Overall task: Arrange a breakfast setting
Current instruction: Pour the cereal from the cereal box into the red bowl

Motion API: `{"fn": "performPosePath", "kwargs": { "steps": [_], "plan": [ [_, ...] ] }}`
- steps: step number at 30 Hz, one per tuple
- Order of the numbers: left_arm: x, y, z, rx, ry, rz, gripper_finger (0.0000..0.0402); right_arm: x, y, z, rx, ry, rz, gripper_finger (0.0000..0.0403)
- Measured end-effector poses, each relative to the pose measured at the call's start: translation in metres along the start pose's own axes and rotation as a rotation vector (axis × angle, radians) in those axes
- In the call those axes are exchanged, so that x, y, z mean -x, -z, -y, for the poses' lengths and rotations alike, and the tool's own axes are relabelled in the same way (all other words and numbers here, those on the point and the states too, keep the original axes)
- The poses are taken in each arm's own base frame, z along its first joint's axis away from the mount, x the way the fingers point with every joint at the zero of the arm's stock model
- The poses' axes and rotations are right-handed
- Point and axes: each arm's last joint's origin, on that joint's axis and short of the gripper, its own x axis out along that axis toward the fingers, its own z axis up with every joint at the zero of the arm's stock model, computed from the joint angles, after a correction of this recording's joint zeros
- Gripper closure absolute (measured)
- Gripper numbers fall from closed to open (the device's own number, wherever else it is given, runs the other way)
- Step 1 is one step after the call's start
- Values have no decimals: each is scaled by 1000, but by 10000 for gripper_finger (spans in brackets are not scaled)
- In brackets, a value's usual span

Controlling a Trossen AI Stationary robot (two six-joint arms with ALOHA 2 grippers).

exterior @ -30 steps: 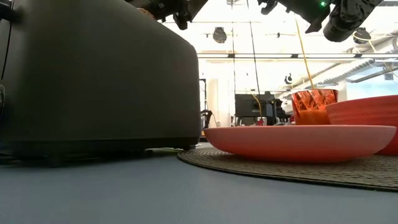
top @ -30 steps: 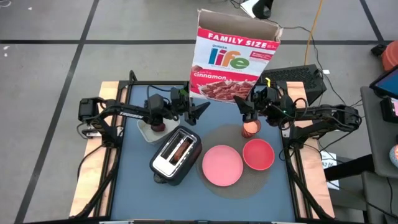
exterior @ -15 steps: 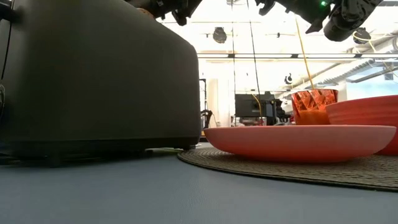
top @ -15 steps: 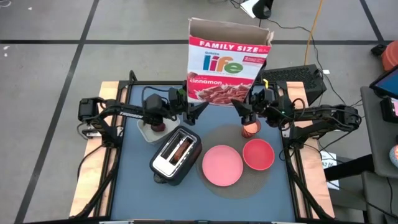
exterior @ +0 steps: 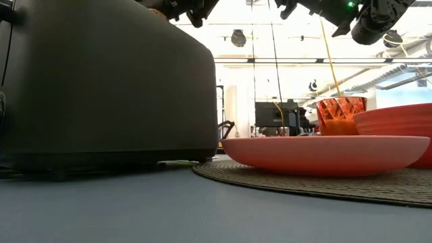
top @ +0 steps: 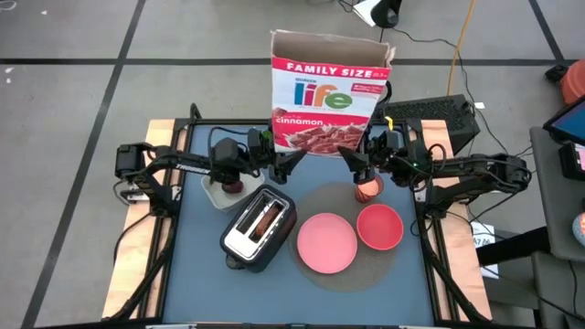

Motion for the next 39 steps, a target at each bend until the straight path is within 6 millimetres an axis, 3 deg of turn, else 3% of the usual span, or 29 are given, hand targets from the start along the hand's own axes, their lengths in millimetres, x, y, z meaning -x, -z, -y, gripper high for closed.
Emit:
{"fn": "performPosePath", "kwargs": {
  "steps": [11,23,39],
  "plan": [
    [0,0,0,-1,0,1,43,0,2,0,-3,6,-21,145],
    [0,0,0,-7,3,3,116,0,3,1,-11,9,-31,145],
    [0,0,0,-3,-2,2,121,0,3,1,-30,12,-35,125]
  ]
}}
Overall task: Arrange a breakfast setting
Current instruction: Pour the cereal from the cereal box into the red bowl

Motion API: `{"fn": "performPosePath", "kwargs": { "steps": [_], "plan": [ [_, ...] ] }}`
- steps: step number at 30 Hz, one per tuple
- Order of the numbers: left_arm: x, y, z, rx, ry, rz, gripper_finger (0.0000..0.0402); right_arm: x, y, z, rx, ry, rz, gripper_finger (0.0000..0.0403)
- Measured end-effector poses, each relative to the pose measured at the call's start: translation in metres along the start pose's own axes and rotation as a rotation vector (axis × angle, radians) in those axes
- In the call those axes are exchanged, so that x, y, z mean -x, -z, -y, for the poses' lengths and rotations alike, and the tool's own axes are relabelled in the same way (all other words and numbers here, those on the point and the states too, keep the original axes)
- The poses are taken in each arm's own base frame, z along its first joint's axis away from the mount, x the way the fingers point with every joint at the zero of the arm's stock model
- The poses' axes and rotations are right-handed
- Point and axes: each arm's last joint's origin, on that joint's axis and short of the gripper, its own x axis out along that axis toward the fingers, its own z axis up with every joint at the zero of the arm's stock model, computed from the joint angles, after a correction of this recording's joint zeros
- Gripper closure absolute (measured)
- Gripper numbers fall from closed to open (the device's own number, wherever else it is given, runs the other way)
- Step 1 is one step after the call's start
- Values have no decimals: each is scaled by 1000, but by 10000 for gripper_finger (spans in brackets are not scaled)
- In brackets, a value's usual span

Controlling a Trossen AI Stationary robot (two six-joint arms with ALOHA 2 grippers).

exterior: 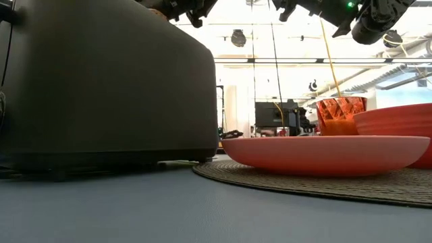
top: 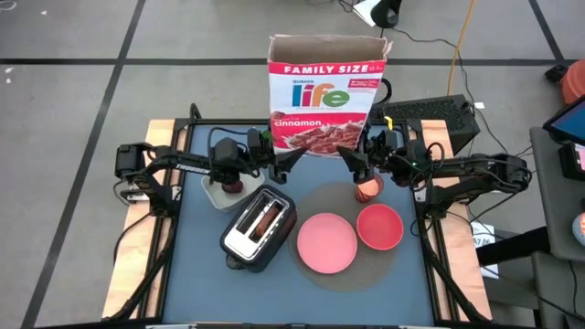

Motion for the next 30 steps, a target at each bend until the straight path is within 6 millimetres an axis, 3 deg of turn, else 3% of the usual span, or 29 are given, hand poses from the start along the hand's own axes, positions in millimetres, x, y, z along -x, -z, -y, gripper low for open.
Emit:
{"fn": "performPosePath", "kwargs": {
  "steps": [17,30],
  "plan": [
    [0,0,0,1,0,-1,121,0,0,0,1,-1,-2,120],
    [0,0,0,2,0,-6,122,0,2,0,-28,1,-18,6]
  ]
}}
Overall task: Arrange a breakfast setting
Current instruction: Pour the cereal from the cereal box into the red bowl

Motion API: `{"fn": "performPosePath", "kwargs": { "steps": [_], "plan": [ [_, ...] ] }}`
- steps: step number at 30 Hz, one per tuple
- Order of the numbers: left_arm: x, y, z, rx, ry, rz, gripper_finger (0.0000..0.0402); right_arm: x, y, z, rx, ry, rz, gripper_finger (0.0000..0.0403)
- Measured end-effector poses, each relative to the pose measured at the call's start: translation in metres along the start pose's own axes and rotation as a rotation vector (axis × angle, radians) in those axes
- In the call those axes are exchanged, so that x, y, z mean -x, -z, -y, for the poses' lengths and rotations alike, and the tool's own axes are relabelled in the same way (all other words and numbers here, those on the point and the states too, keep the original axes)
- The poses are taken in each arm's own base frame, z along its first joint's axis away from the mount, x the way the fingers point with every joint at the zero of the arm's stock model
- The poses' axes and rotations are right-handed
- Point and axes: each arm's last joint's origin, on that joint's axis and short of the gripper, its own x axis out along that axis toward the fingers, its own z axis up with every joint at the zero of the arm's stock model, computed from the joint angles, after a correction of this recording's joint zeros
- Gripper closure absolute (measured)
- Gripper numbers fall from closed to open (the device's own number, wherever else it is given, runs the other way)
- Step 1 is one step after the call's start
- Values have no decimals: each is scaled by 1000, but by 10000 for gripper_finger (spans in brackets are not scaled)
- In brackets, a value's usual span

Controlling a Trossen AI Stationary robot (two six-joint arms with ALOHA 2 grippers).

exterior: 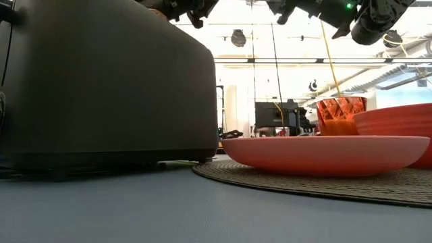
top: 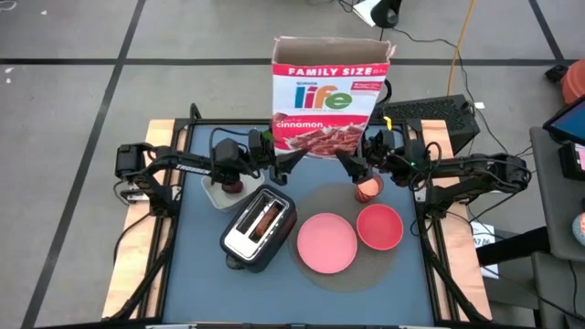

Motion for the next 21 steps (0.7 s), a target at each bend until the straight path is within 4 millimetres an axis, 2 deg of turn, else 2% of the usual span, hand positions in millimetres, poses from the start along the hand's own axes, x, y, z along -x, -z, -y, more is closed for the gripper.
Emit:
{"fn": "performPosePath", "kwargs": {
  "steps": [13,21],
  "plan": [
    [0,1,0,24,-1,-11,122,1,-5,-1,-30,3,-32,9],
    [0,1,0,26,-3,-15,122,9,-21,-6,9,19,-123,9]
  ]
}}
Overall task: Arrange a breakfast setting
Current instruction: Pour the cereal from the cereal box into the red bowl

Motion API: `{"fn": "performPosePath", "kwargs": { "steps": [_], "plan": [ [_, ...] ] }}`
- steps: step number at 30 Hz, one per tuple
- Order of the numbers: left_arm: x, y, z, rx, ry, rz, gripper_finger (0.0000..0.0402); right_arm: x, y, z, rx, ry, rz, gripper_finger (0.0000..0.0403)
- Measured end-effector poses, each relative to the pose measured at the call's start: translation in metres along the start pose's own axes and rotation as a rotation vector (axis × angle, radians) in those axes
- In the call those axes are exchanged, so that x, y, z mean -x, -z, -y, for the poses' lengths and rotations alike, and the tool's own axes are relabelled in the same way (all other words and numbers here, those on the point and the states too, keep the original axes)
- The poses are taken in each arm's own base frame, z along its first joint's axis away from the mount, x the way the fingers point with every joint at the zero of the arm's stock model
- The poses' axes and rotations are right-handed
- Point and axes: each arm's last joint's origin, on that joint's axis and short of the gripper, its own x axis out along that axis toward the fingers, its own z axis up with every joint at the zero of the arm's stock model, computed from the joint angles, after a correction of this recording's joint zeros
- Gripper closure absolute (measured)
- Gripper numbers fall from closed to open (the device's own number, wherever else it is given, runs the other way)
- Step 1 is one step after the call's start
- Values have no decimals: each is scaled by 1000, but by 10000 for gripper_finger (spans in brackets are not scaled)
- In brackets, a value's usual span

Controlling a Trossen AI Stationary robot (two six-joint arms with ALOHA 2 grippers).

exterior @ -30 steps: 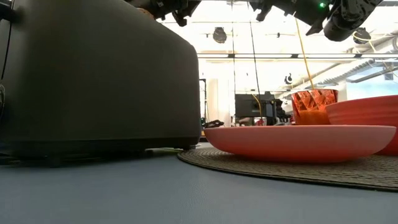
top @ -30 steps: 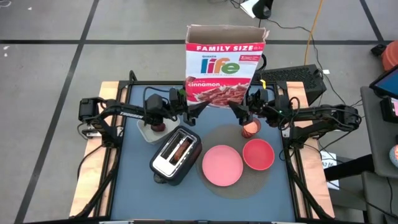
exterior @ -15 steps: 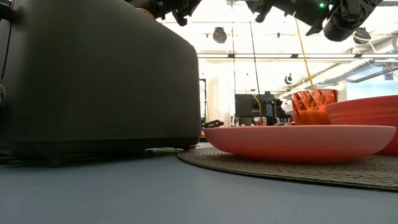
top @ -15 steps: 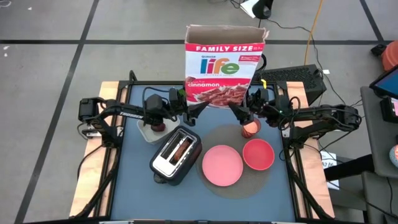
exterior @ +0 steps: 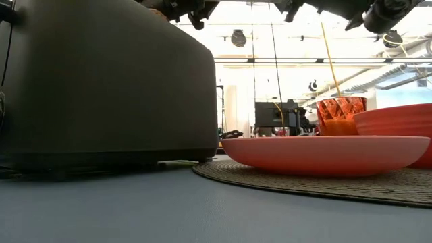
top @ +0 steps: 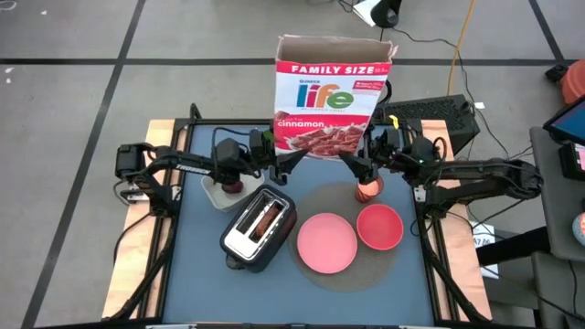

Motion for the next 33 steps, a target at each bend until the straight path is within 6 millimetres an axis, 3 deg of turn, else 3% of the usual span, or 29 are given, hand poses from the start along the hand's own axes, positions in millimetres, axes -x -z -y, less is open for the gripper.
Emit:
{"fn": "performPosePath", "kwargs": {
  "steps": [14,33],
  "plan": [
    [0,3,0,52,6,-56,122,23,-32,-9,141,8,-49,9],
    [1,11,-2,130,65,-170,122,36,-42,-12,146,13,-98,9]
  ]
}}
